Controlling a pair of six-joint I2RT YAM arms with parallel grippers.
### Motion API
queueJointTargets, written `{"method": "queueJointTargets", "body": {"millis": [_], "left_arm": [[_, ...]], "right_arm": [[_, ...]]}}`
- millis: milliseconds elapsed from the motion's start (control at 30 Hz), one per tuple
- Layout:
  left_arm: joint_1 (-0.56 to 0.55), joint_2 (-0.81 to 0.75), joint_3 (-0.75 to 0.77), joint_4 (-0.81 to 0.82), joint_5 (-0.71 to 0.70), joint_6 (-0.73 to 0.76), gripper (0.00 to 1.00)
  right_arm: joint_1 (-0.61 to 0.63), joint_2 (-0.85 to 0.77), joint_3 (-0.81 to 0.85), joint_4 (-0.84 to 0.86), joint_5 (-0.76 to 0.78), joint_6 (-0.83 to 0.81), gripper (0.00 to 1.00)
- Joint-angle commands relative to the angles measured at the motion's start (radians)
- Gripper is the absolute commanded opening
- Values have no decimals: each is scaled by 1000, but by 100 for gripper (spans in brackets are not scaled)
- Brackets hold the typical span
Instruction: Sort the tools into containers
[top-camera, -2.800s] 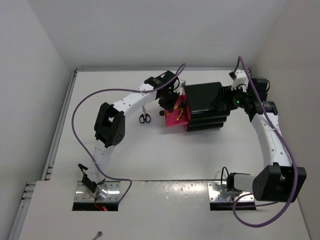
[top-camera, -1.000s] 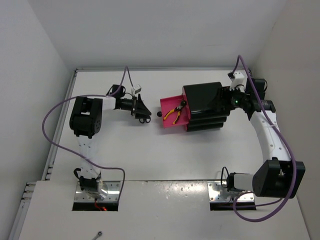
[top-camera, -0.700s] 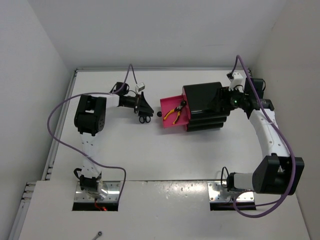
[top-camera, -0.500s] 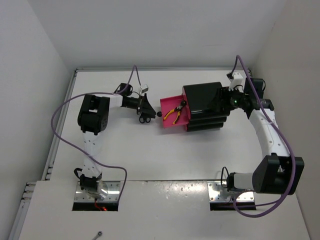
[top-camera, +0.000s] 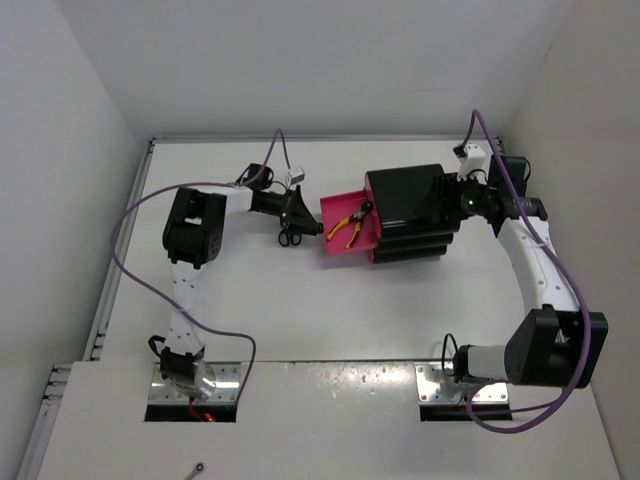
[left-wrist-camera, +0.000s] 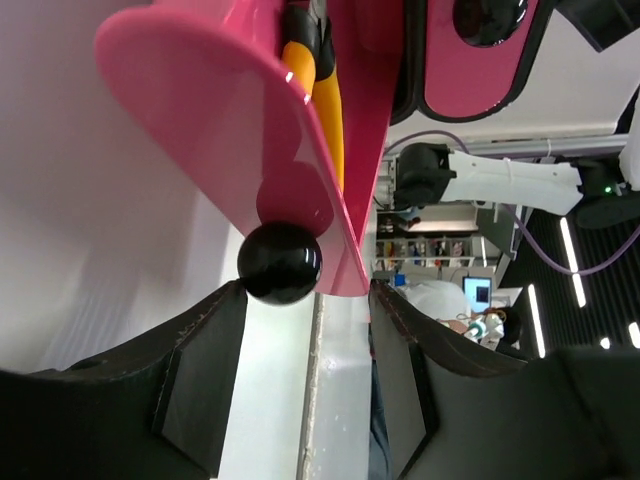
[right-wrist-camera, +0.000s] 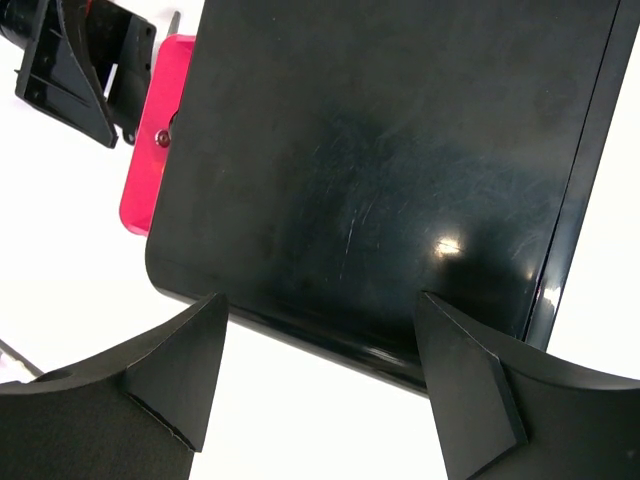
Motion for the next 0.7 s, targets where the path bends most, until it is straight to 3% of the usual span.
{"method": "queueJointTargets", "body": {"millis": [0,333,667], "left_arm": [[-35,19,37,9,54,29,58],[-58,28,76,0,54,29,31],[-101,37,144,0,45,11,28]], "right_arm": [[7,10,14,19,-8,-7,75],[7,10,14,19,-8,-7,75],[7,10,5,19,-8,-7,75]]}}
